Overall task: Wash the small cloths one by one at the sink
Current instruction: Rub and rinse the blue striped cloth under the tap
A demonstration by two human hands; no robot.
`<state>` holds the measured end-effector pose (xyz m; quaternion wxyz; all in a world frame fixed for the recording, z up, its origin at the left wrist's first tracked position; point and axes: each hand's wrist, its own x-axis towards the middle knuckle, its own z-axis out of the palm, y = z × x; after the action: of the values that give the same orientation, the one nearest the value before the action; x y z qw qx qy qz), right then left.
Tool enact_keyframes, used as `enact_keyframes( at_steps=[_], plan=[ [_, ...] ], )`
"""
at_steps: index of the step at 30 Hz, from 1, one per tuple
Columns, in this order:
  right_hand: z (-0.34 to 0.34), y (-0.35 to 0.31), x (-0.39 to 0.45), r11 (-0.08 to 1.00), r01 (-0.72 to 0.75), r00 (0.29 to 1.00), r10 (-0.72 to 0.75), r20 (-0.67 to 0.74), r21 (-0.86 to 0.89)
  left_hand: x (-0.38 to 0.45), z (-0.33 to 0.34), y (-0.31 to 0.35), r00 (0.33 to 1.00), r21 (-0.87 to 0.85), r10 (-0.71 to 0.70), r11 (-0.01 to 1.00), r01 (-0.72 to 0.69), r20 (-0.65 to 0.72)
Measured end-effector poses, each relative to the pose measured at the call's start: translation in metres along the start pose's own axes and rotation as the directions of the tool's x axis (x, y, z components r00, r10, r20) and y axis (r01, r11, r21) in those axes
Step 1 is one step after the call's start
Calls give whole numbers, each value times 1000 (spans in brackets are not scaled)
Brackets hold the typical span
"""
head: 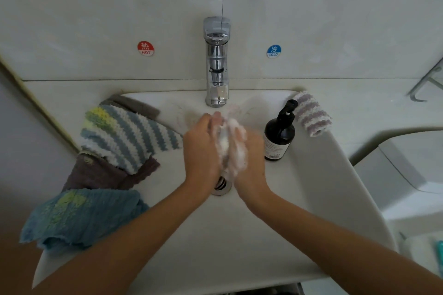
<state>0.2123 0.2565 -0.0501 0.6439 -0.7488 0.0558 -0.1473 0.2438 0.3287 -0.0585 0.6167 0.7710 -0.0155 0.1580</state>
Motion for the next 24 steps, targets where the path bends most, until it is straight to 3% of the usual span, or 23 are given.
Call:
enact_keyframes(
  at_steps=[2, 4, 7, 12, 13, 16, 19, 24],
  plan=[
    [-2, -2, -11, 997, 60, 990, -55, 132, -39, 2, -7, -6, 998, -38, -54, 998, 53, -16],
    [-2, 1, -7, 999, -4, 995, 8, 103, -41, -14, -8, -4, 997, -56, -67, 996, 68, 23],
    [0, 4, 7, 993, -121, 992, 120, 30, 16, -31, -5, 5, 996, 91, 73, 993, -77, 48],
    [7, -9, -1, 997, -68, 995, 66, 70, 24, 4, -7, -7, 996, -128, -86, 988, 88, 23],
    [8, -8, 3, 997, -66, 996, 64, 64, 27, 2, -8, -11, 997, -119, -73, 990, 75, 24],
    [2, 2, 20, 985, -157, 987, 155, 30, 75, -23, -4, -14, 994, 118, 39, 992, -50, 97],
    [-4, 8, 24, 974, -183, 983, 186, -12, 132, -30, 2, -5, 976, 175, 145, 969, -173, 162],
    [10, 2, -4, 972, -175, 984, 178, 0, 157, 1, -7, -19, 995, 115, 38, 992, -49, 94]
  ],
)
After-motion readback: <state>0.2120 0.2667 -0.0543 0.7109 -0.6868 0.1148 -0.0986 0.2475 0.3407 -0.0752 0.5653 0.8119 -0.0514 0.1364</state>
